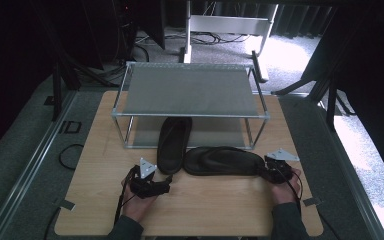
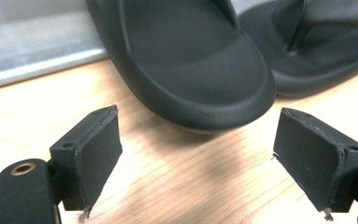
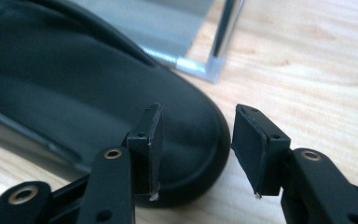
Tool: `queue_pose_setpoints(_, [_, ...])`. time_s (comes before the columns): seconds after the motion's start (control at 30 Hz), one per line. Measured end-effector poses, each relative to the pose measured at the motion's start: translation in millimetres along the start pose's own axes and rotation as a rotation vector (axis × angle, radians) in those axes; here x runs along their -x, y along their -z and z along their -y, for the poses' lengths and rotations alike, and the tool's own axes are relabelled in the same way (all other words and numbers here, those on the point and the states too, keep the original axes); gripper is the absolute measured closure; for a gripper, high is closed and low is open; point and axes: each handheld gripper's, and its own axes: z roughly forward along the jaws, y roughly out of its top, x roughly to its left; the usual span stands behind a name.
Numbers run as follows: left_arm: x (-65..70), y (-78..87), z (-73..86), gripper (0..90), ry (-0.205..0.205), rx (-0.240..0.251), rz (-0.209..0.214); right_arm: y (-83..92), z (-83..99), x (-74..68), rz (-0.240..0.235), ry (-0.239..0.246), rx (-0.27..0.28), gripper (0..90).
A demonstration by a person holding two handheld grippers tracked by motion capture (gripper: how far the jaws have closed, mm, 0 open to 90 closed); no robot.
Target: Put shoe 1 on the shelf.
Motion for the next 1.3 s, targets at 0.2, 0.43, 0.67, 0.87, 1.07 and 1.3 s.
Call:
queue_pose_setpoints(0.2, [0.9, -11.2, -2.9, 16.2, -0.029, -0.039, 0.002, -4.9, -16.3, 1.4, 0.002, -0.005, 0.029, 61.0])
queue_pose_setpoints(0.43, [0.1, -14.2, -7.4, 21.6, -0.044, -0.042, 0.014, -19.3, -36.4, 11.6, 0.03, -0.066, 0.061, 64.3])
queue_pose_setpoints(0.67, [-1.7, -18.4, -11.7, 21.9, -0.048, -0.045, 0.011, -35.4, -47.0, 21.4, 0.017, -0.122, 0.06, 64.7])
queue_pose_setpoints(0.87, [-7.9, -28.0, -20.4, 22.2, -0.067, -0.062, 0.012, -41.0, -52.6, 22.4, 0.02, -0.129, 0.062, 69.9])
queue_pose_setpoints(1.07, [-11.6, -42.0, -31.5, 23.5, -0.09, -0.07, 0.003, -42.5, -56.3, 21.4, 0.003, -0.133, 0.051, 79.0])
queue_pose_setpoints(1.3, [-11.9, -57.3, -41.3, 23.6, -0.077, -0.067, -0.01, -43.7, -58.7, 20.2, 0.012, -0.122, 0.045, 81.1])
